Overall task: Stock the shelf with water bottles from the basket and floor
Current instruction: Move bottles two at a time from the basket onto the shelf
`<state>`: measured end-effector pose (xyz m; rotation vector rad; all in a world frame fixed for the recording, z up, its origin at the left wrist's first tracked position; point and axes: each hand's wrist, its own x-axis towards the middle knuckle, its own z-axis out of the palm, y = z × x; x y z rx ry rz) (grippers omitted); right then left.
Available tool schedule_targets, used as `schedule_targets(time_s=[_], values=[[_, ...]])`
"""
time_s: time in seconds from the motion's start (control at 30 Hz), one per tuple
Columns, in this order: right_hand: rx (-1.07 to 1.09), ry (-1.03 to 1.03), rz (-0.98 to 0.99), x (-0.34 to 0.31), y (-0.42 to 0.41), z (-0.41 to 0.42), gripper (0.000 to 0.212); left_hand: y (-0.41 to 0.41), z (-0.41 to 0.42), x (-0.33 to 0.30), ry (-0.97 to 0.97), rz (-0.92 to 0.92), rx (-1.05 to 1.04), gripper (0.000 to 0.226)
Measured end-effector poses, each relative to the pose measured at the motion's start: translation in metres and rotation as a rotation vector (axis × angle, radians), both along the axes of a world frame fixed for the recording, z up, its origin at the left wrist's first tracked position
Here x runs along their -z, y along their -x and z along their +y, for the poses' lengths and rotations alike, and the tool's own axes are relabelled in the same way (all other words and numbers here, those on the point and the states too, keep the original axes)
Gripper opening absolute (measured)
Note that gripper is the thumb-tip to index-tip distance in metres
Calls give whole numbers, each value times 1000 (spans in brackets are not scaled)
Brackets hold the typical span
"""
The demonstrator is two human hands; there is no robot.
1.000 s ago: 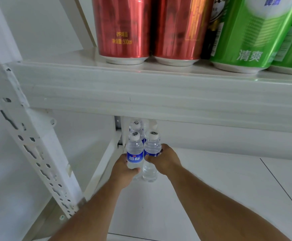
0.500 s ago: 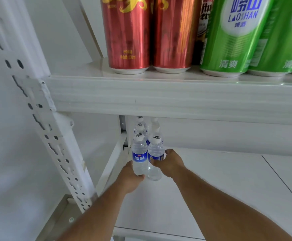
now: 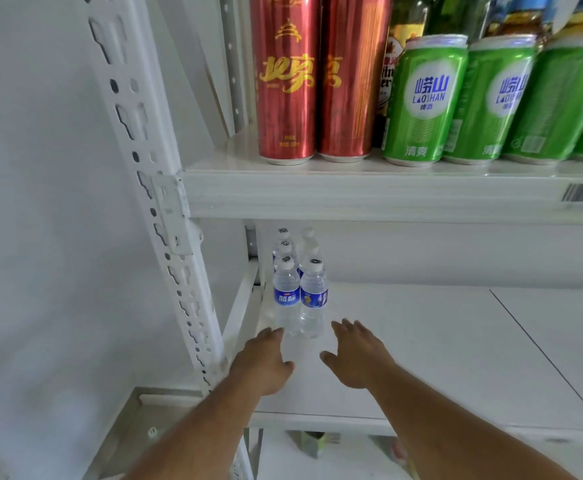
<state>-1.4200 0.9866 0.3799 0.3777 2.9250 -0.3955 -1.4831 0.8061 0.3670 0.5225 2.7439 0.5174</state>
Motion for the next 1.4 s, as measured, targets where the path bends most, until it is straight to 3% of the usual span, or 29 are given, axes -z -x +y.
schedule_targets(time_s=[0.33,0.6,0.8,0.97,1.4], values=[[-176,-151,-30,8,-67,-15,78,-64,-7,1,53,27,-6,75],[-217,-67,-29,20,-152,3,76,-147,13,5,92,5,-17,73],[-205,-13,-50,65,-220,17,74,-219,32,37,110,3,45,61],[-174,68,-146,108,-262,17,79,-259,30,81,168,-135,38,75],[-16,179,-409,205,-289,-7,78,-278,-29,205,212,-440,-40,75]])
